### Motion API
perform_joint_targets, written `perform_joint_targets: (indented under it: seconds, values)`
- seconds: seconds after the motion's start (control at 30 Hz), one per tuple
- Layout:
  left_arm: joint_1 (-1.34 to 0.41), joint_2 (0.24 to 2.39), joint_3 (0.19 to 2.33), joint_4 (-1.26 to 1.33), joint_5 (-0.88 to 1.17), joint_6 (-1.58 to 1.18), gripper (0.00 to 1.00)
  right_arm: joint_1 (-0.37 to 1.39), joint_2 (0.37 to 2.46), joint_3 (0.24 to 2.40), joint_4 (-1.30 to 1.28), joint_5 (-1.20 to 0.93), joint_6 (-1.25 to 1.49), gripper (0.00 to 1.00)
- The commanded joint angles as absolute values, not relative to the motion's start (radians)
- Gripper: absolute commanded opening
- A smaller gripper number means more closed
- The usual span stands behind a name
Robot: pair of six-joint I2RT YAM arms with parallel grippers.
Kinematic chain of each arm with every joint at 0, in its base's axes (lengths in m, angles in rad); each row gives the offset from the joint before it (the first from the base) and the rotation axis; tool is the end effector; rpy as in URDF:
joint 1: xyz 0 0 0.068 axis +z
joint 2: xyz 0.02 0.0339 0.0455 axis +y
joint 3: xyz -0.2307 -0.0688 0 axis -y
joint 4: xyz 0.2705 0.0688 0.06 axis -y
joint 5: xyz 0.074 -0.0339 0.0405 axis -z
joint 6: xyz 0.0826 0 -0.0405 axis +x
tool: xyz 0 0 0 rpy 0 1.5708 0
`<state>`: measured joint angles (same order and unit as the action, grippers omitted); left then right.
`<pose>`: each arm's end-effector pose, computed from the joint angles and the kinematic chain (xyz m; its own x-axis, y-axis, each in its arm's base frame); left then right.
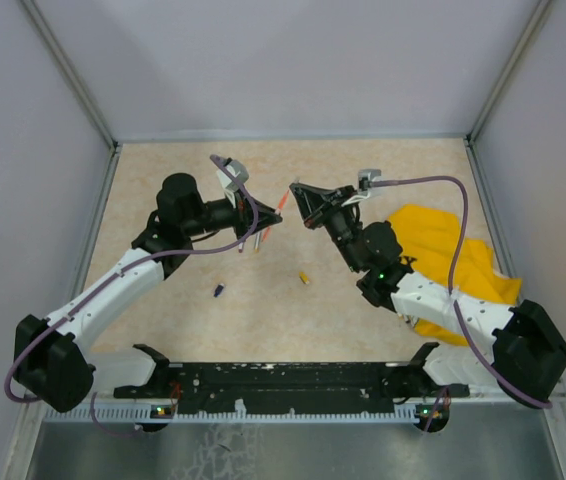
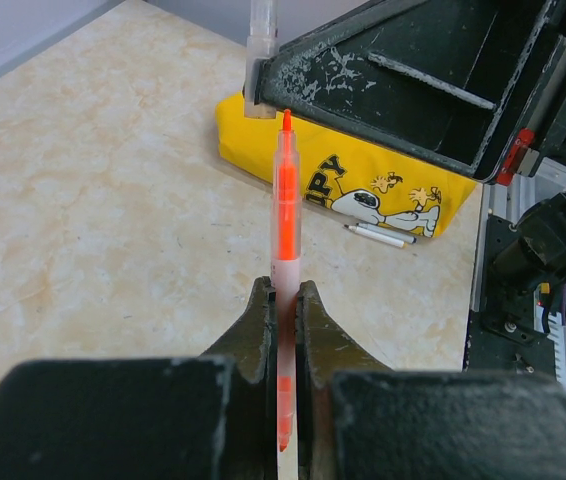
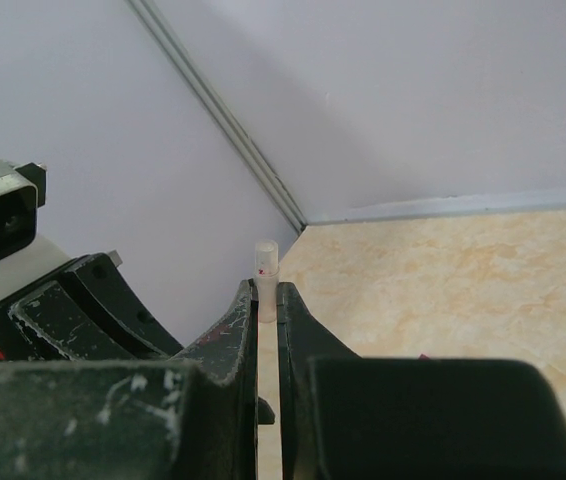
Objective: Insert the pens into the pen caps
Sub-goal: Insert the pen cap onto the pen.
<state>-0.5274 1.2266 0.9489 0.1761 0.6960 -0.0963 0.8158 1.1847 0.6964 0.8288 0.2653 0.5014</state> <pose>0.2805 -0.2246 0.3003 -0.1774 0.0179 -0.9840 0.9246 0.3454 -0.1604 0.2522 0.2364 0.3046 -0.0557 0.6176 -0.7845 -0.5778 0.6208 0.5298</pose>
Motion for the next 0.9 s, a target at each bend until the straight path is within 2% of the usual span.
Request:
perform_joint_targets:
  seconds: [0.0, 0.87]
  values:
    - [-0.526, 1.215, 0.957, 0.212, 0.7, -0.085, 0.0, 0.819, 1.148, 0.758, 0.903, 0.301, 0.503, 0.0]
    - [-0.527, 1.212, 0.957, 0.208, 0.695, -0.083, 0.0, 0.818, 1.174, 0.744, 0.899, 0.254, 0.528, 0.0]
